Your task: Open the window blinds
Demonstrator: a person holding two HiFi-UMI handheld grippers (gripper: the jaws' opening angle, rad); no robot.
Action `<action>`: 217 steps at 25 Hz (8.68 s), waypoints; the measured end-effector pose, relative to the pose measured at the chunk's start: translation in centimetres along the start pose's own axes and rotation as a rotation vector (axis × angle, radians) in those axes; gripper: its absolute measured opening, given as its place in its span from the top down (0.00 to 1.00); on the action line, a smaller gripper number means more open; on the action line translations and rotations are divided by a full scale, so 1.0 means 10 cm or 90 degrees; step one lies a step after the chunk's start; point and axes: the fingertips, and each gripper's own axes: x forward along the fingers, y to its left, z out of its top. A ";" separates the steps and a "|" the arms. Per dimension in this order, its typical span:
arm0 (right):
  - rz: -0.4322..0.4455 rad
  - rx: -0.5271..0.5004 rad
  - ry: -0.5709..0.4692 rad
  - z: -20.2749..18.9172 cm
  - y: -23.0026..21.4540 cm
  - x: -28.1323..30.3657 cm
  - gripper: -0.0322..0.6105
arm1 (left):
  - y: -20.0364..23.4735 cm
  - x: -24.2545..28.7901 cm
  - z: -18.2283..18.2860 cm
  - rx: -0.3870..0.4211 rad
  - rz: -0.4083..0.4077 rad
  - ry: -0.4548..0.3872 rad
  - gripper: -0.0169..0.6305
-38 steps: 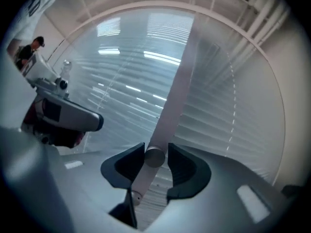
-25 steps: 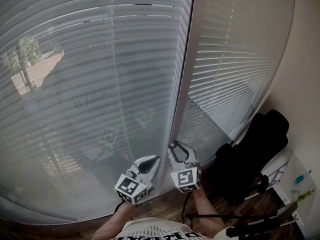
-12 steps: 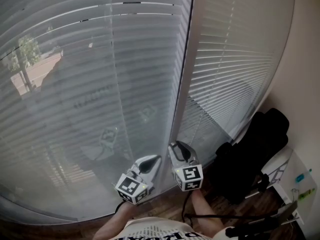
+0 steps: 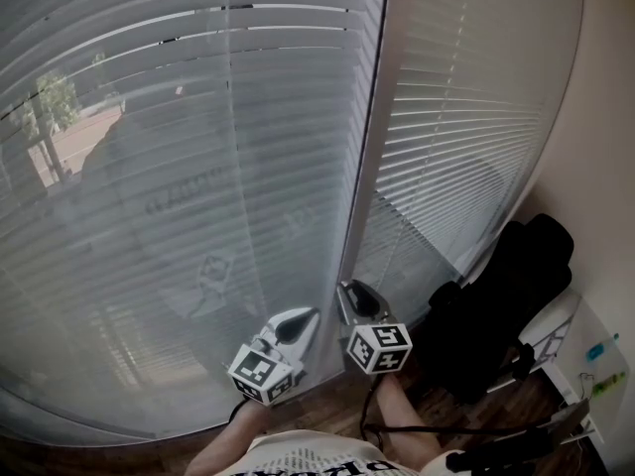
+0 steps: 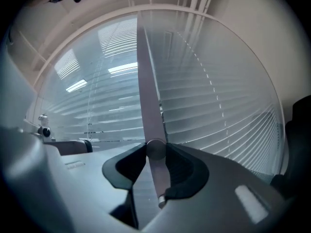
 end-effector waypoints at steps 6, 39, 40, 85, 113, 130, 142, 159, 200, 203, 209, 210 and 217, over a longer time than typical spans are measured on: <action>-0.003 0.046 0.000 -0.01 0.00 0.00 0.74 | -0.02 -0.03 0.02 0.001 -0.004 -0.001 0.99; 0.005 -0.527 0.043 0.03 0.20 0.00 0.73 | -0.07 -0.03 0.04 -0.001 0.002 0.003 0.99; 0.004 -0.524 0.042 0.03 0.20 -0.01 0.73 | -0.07 -0.03 0.03 -0.002 0.000 0.002 0.99; 0.000 -0.051 0.022 -0.02 0.04 -0.01 0.74 | -0.10 -0.07 -0.01 -0.005 -0.019 0.015 0.99; -0.002 -0.042 0.030 -0.03 0.01 -0.04 0.74 | -0.10 -0.14 -0.02 -0.006 -0.017 0.020 0.99; -0.007 -0.458 0.053 0.03 0.15 0.00 0.74 | -0.07 -0.09 -0.06 -0.008 -0.007 0.016 0.99; -0.003 -0.369 0.046 0.07 0.16 -0.02 0.74 | -0.10 -0.08 -0.04 -0.011 -0.010 0.015 0.99; -0.002 -0.149 0.018 0.08 0.06 -0.02 0.74 | -0.07 -0.06 -0.04 -0.011 -0.012 0.014 0.99; -0.012 -0.386 0.069 0.08 0.12 -0.02 0.69 | 0.00 -0.13 -0.02 -0.022 -0.014 0.008 0.99; -0.010 -0.447 0.073 0.05 0.16 -0.01 0.73 | 0.00 -0.12 -0.03 -0.023 -0.014 0.010 0.99; -0.002 -0.421 0.060 0.05 0.15 -0.01 0.74 | 0.03 -0.11 -0.04 -0.022 -0.011 0.012 0.99; -0.001 -0.411 0.059 0.05 0.15 -0.01 0.74 | 0.02 -0.10 -0.04 -0.023 -0.011 0.012 0.99; 0.007 -0.300 0.049 0.06 0.12 -0.02 0.74 | 0.01 -0.08 -0.04 -0.025 -0.014 0.012 0.99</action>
